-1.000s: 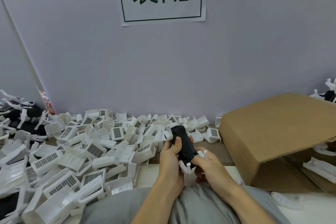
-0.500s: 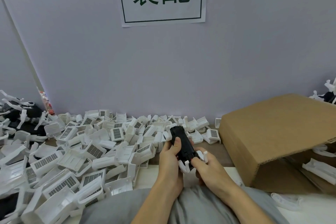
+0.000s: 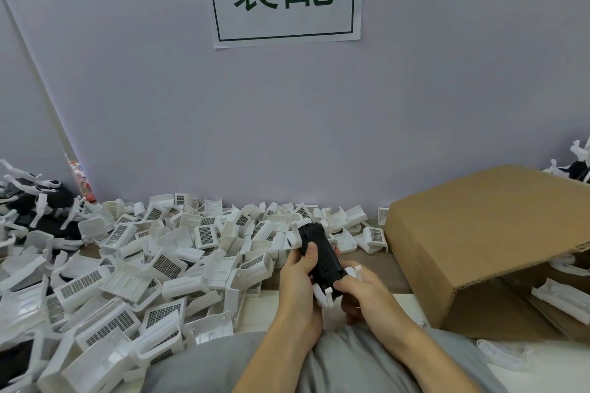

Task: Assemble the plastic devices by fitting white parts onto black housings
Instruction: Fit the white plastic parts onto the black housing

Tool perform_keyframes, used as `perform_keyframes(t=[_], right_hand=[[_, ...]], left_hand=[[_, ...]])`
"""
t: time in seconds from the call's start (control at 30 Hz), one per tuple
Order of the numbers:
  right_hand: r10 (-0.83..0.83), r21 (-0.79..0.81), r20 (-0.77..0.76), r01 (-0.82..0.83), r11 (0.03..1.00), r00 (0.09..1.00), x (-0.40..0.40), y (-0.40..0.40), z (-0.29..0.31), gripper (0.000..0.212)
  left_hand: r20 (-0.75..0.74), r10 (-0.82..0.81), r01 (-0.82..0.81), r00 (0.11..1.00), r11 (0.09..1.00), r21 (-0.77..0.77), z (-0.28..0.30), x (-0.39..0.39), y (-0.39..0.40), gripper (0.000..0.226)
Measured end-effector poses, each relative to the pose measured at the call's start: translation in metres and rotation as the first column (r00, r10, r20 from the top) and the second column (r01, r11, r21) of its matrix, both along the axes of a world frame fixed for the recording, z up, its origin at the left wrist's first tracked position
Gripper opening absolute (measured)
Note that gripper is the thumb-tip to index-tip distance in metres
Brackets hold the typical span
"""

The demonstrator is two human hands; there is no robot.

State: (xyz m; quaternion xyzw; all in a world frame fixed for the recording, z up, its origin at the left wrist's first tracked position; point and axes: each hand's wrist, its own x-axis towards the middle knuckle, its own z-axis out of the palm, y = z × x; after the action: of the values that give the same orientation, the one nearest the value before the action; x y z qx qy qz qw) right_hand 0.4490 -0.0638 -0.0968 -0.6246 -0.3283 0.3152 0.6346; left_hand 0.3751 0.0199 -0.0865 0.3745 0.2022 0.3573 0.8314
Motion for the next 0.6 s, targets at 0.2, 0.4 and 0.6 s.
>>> perform_keyframes(t=[0.2, 0.4, 0.6], right_hand=[[0.021, -0.014, 0.019, -0.021, 1.000, 1.000, -0.0026, -0.0028, 0.0036, 0.022], [0.029, -0.025, 0.089, -0.027, 0.999, 0.996, -0.0044, -0.0061, 0.0076, 0.009], [0.031, -0.042, 0.156, -0.025, 0.999, 0.987, -0.0033, -0.0061, 0.0050, 0.030]], left_hand=[[0.000, -0.001, 0.001, 1.000, 1.000, -0.006, 0.0012, -0.0007, 0.0008, 0.023], [-0.017, 0.015, -0.014, 1.000, 1.000, 0.013, -0.0020, 0.0022, 0.0020, 0.021], [-0.038, 0.028, -0.027, 0.999, 0.999, 0.017, -0.0029, 0.0024, 0.0028, 0.022]])
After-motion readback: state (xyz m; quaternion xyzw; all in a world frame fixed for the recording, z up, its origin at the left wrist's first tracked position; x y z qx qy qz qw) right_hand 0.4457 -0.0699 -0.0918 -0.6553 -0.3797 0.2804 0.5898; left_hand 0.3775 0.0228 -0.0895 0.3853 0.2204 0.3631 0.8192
